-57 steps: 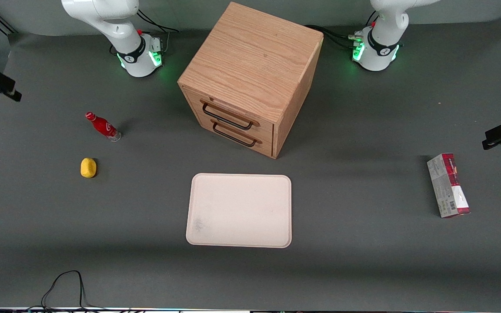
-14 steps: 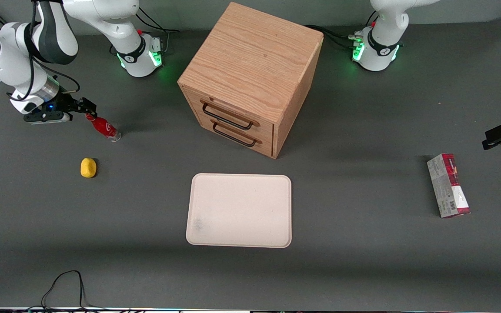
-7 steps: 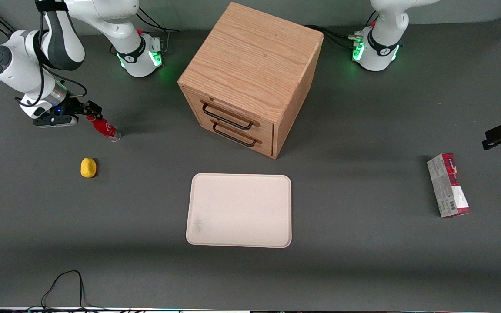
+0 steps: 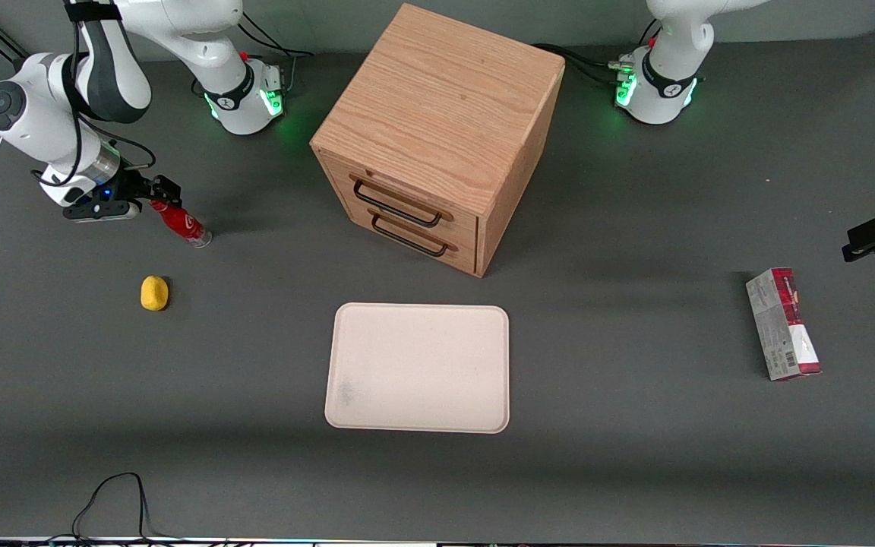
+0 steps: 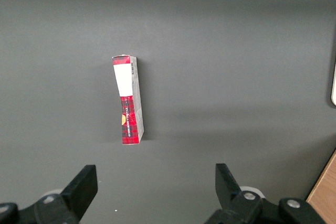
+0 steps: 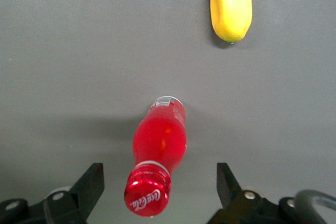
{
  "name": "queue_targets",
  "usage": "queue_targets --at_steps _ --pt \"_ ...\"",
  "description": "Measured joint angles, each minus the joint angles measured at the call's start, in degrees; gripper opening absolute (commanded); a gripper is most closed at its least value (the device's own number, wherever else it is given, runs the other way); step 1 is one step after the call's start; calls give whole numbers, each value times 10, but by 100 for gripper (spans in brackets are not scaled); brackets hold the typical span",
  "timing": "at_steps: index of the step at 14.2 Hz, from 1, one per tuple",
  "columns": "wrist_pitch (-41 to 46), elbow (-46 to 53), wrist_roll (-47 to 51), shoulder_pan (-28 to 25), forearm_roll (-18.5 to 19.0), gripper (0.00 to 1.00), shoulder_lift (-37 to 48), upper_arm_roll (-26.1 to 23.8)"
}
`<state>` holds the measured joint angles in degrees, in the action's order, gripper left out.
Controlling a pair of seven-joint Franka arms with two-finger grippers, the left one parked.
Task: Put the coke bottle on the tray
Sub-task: 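Close the right gripper around the bottle's cap end, then lift the bottle and carry it toward the white tray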
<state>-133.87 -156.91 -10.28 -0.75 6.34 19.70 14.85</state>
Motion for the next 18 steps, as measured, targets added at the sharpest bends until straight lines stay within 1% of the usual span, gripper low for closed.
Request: queue_targets --at_steps 1,2,8,11,14,18 --pt "0 0 0 0 0 16 -1 0" --pt "0 0 0 0 0 1 -2 0" --pt "0 4 0 -2 0 0 -6 -1" --pt "19 32 0 -14 1 0 -4 -2" --pt "93 98 0 -27 1 0 4 -3" --pt "251 228 0 -28 1 0 32 -14"
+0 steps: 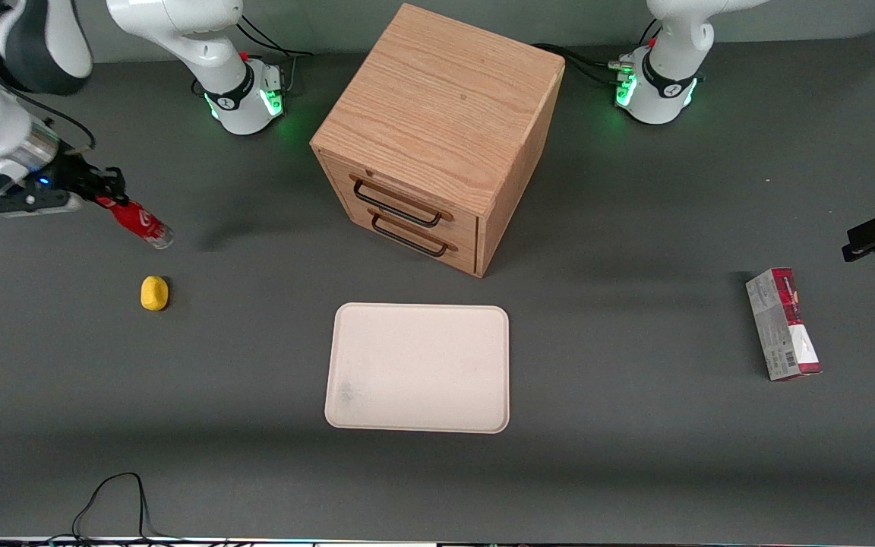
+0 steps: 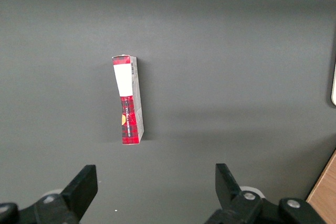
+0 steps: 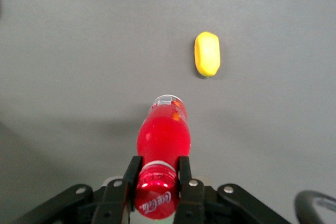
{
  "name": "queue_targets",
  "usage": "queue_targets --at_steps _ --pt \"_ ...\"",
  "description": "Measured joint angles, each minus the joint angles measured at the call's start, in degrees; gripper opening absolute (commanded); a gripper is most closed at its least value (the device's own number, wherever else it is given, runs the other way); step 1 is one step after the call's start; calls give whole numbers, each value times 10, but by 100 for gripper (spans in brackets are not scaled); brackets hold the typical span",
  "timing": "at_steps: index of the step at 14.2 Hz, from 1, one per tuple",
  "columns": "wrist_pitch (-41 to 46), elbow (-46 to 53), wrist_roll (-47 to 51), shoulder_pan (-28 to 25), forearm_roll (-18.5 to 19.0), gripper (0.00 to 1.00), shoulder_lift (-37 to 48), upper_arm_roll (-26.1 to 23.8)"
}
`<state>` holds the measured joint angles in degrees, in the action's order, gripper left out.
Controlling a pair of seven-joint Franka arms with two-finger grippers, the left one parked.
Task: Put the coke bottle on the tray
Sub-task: 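Lift the bottle and carry it toward the white tray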
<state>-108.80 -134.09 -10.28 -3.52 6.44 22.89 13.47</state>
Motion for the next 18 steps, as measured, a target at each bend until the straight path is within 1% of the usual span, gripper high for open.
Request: queue_targets --at_steps 3,5,8,11,13,14,18 --pt "127 122 -1 -4 0 0 9 -10" --pt "192 193 -1 -15 0 0 9 -13" --pt "248 269 -4 -21 0 0 2 -13" --pt "269 325 -15 -21 -10 0 -30 -13" --pt "268 374 -19 -28 -36 0 -83 -17" --pt "268 414 -19 -40 -48 0 -123 -20" --pt "277 599 -18 -94 -71 0 -300 -42"
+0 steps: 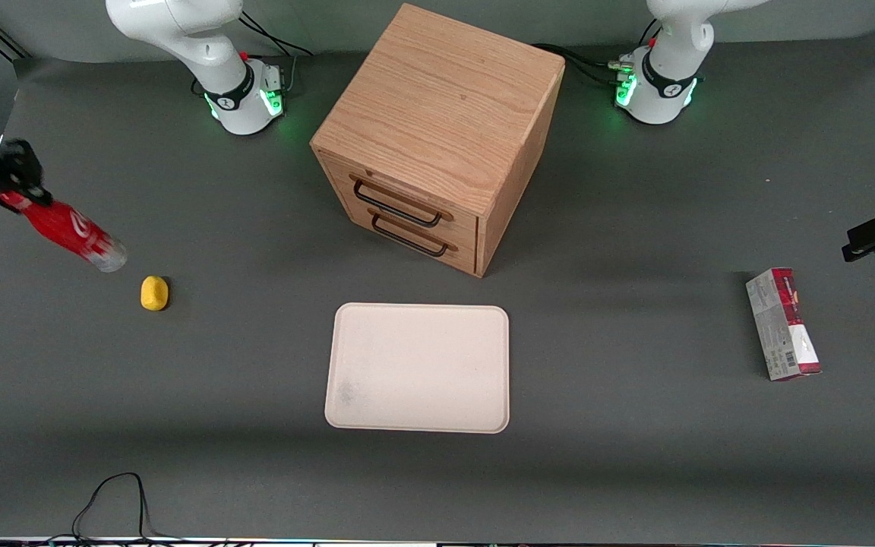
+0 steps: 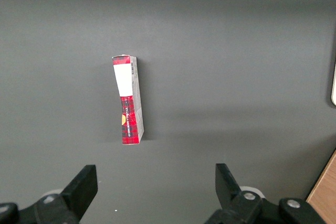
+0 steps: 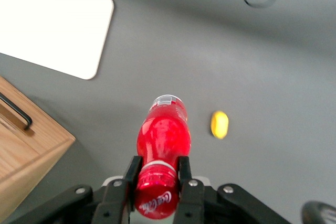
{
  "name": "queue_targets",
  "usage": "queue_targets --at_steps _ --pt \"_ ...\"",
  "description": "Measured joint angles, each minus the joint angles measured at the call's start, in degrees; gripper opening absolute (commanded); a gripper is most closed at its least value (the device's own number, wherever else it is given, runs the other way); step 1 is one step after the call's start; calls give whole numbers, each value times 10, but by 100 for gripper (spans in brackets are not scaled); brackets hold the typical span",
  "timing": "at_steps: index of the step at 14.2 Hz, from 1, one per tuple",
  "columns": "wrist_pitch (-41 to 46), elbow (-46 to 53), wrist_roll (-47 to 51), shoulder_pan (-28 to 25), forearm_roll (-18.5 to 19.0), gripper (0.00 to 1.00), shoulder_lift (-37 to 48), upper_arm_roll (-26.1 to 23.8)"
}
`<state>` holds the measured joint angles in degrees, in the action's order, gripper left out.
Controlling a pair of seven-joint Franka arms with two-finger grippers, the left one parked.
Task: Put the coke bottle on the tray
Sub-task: 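Lift the bottle and carry it toward the white tray, then stand the bottle upright on the tray's corner and lower it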
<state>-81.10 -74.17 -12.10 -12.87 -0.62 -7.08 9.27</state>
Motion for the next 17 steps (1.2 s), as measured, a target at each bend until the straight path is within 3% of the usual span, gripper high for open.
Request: queue_targets --at_steps 4,7,13,17 --pt "7 145 34 -6 -7 0 -141 -70" --pt "7 203 82 -22 -7 0 -203 -103" --pt "-8 239 135 -103 1 0 -251 -106" --pt "-33 240 139 -107 2 0 -272 -105"
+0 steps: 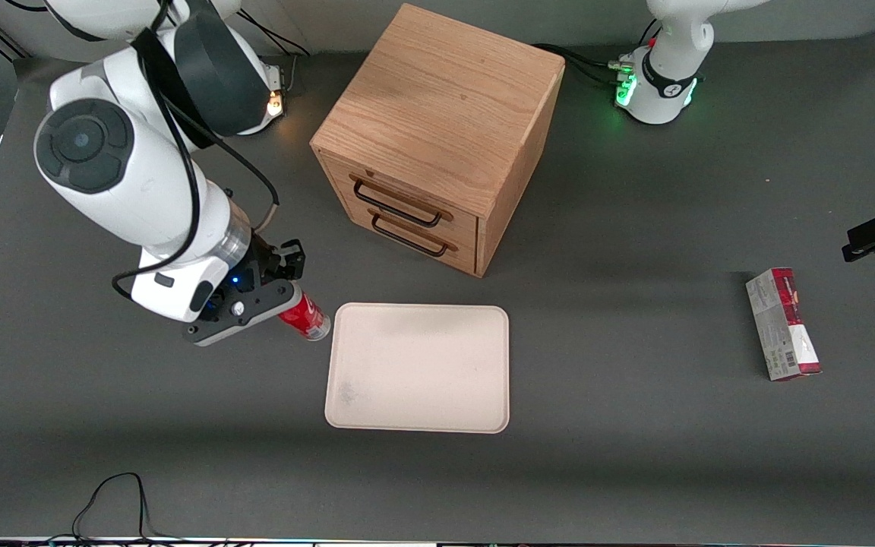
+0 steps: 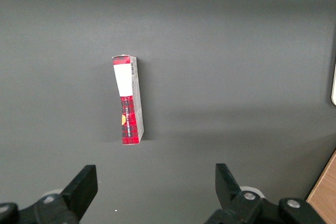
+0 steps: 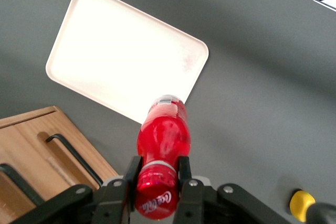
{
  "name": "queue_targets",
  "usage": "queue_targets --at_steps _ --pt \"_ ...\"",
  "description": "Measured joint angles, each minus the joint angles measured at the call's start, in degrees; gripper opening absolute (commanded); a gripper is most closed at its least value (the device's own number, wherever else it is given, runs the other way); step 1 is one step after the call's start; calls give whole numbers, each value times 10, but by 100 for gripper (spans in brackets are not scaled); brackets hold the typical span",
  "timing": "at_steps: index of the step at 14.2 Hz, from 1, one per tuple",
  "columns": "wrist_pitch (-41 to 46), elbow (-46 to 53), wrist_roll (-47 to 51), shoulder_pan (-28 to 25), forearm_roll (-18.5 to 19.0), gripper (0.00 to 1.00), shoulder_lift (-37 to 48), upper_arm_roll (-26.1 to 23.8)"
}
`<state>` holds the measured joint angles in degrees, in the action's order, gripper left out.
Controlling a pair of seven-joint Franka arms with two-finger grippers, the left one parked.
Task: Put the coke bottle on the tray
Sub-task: 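Stand the bottle upright on the tray's corner and lower it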
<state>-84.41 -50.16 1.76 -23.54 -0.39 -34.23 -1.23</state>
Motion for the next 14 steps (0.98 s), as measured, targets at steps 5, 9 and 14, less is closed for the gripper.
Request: queue_targets --at_steps 5,9,14 --pt "-64 0 0 2 8 0 -84 2" --pt "-114 0 0 2 24 0 -146 2" --pt "-168 0 0 2 24 0 -194 2"
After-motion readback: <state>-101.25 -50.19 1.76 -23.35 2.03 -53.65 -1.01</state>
